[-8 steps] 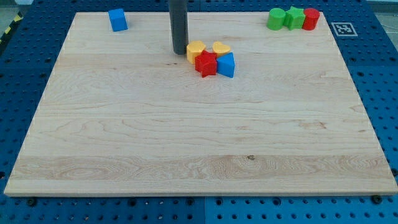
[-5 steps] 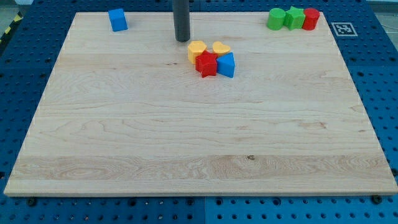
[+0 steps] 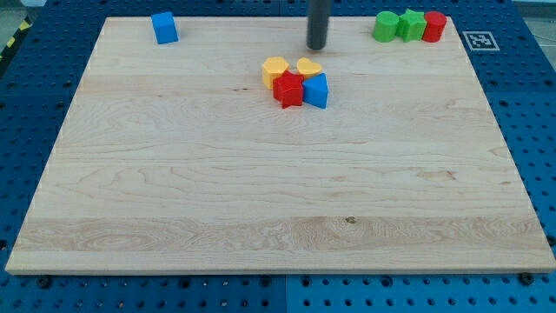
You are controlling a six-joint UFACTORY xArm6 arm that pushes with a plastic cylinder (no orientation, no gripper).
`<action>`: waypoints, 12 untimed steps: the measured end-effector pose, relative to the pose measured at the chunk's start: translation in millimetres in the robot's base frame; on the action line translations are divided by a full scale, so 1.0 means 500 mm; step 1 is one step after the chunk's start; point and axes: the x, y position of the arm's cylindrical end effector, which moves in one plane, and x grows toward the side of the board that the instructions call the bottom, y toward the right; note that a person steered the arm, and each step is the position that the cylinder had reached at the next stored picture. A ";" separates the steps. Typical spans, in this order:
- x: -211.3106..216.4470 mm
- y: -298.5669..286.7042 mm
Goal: Separate the green star from a line
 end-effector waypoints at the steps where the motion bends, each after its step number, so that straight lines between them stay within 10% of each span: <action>1: 0.066 0.094; 5: 0.042 0.536; 7: -0.150 0.526; 12: -0.144 0.310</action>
